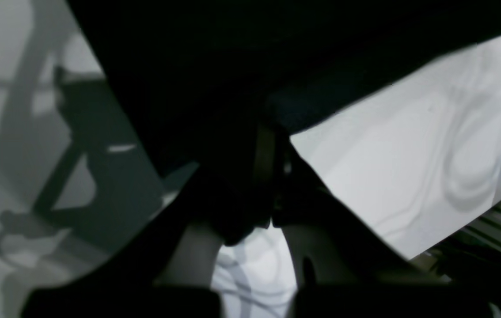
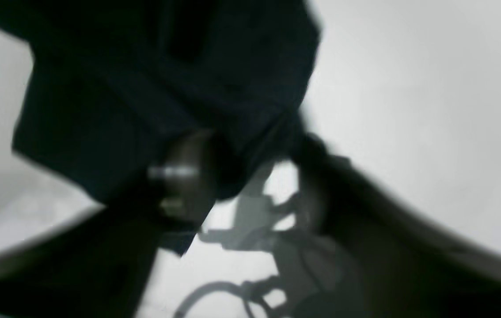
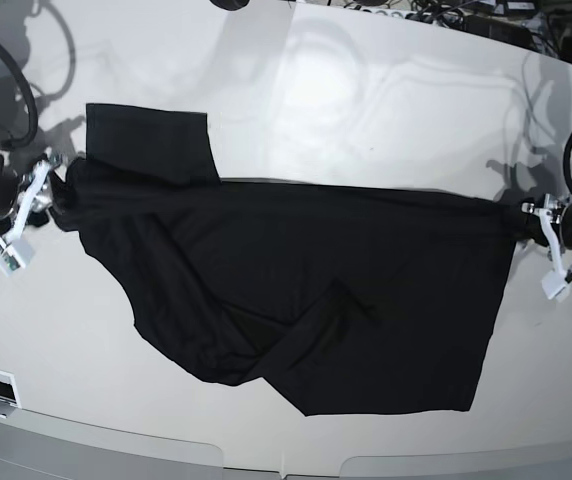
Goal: Layout the t-shirt on the table in an organized manner, then fold the t-shirt properly
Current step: 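Hold the shirt edge stretched between both grippers on the table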
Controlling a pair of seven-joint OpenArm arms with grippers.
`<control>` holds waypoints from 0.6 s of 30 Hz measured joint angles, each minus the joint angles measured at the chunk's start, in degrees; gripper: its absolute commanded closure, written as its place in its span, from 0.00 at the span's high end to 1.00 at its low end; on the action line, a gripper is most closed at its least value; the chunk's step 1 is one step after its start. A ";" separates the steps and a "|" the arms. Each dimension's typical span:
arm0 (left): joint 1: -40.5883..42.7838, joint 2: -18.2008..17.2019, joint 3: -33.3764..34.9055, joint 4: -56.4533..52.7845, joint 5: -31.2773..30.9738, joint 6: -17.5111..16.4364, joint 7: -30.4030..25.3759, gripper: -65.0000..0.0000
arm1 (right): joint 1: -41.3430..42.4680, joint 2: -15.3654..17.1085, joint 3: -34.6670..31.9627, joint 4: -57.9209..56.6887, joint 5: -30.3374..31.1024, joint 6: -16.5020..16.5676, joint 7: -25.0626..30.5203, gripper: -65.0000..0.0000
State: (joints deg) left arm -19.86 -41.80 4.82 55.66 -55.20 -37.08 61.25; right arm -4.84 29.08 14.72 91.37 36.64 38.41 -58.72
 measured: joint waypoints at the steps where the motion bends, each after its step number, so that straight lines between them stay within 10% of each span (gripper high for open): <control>1: 0.00 0.09 0.00 0.00 -0.02 0.00 -0.02 0.00 | 0.90 0.28 0.00 0.00 0.87 0.00 -2.05 0.63; 11: 0.50 0.52 -0.02 0.00 0.17 -0.02 1.11 0.00 | 2.21 3.21 0.11 4.02 38.10 1.49 -21.84 0.62; 18: 0.50 0.55 -0.02 -0.04 0.20 0.00 1.09 0.00 | -3.63 -4.98 0.11 5.44 39.65 1.49 -22.21 0.62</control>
State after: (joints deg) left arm -19.35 -41.25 4.80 55.61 -55.00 -37.08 62.35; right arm -8.47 24.10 14.83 96.82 76.29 39.90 -80.93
